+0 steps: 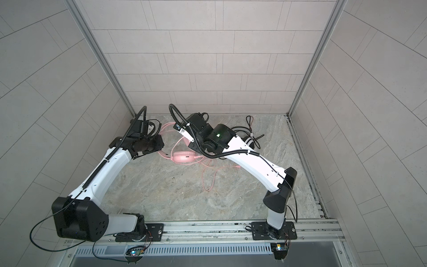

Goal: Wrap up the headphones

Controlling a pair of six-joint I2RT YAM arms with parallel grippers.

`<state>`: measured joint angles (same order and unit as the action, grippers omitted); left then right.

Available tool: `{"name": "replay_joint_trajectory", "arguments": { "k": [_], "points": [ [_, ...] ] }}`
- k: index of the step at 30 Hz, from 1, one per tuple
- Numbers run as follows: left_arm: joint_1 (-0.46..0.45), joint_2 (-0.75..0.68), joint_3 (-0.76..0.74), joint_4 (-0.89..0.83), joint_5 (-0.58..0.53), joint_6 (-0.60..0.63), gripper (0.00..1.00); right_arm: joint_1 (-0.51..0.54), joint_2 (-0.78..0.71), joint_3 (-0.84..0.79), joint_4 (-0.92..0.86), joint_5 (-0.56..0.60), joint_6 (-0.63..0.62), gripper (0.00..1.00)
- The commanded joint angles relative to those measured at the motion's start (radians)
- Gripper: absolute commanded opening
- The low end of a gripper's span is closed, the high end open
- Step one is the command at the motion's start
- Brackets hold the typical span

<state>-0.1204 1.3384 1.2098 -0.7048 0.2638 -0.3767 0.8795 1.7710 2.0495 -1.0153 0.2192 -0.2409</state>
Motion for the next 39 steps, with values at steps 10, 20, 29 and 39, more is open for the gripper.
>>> {"name": "replay_joint_trajectory", "arguments": {
  "k": [10, 20, 29, 39],
  "points": [
    [0.014, -0.079, -0.025, -0.073, -0.034, 0.137, 0.00, -0.066, -0.040, 0.042, -0.166, -0.006, 0.013, 0.00],
    [0.045, -0.216, -0.096, 0.021, -0.087, 0.089, 0.00, -0.006, -0.083, -0.158, -0.235, 0.033, 0.054, 0.00],
    [0.065, -0.218, -0.097, 0.020, -0.089, 0.077, 0.00, -0.024, -0.138, -0.185, -0.176, 0.019, 0.068, 0.00],
    [0.066, -0.171, -0.140, 0.128, 0.266, 0.072, 0.00, -0.042, -0.134, -0.227, 0.132, 0.066, 0.014, 0.00]
  ]
}}
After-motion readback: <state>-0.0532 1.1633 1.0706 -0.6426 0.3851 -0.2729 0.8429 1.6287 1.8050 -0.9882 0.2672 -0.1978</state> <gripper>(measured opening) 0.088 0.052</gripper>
